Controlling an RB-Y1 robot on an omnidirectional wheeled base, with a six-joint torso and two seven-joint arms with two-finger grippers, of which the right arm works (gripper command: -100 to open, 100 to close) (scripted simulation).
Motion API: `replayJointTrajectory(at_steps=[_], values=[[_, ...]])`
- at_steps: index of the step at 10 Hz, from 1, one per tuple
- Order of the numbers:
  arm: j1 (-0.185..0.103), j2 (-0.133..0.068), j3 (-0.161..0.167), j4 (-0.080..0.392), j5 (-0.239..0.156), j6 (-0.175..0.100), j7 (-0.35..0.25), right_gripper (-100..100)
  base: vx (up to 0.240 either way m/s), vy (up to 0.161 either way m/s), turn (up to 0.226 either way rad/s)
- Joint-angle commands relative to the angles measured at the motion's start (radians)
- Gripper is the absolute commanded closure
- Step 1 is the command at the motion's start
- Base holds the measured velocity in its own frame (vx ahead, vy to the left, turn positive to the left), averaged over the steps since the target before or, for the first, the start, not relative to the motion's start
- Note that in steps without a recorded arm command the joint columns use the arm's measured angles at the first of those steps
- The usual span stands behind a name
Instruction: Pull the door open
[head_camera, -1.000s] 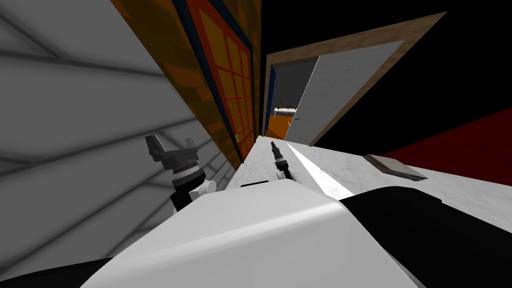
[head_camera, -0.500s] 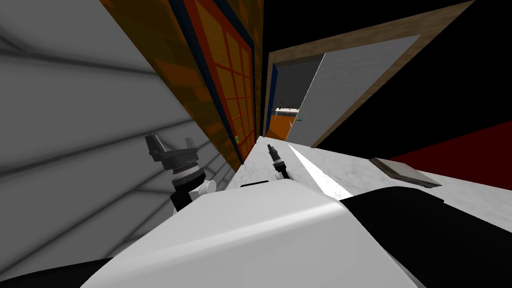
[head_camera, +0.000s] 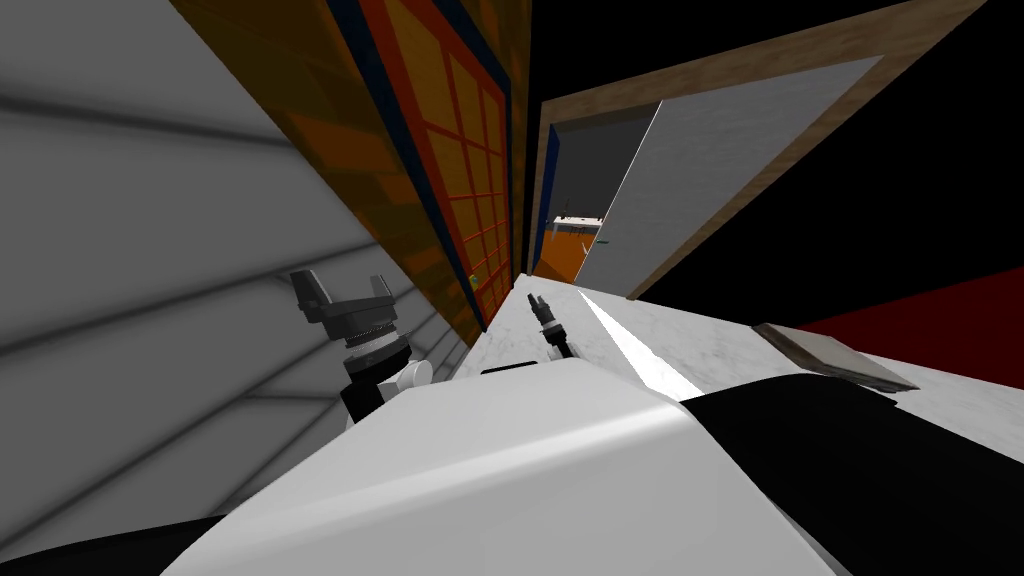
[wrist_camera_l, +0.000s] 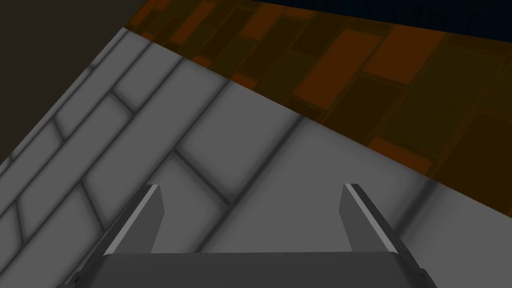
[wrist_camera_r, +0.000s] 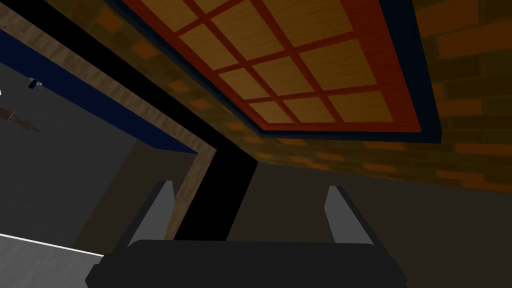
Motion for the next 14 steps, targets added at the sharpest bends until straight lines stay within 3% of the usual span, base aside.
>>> replayJointTrajectory(at_steps=[1,14], values=[[-0.01,-0.001,0.01,0.035,0.015,-0.014,0.032,-100,0.092,-0.025,0.047],[-0.105,0.007,0.092,0.317,0.134,-0.116,0.271,-100,0.094,-0.037,0.043]])
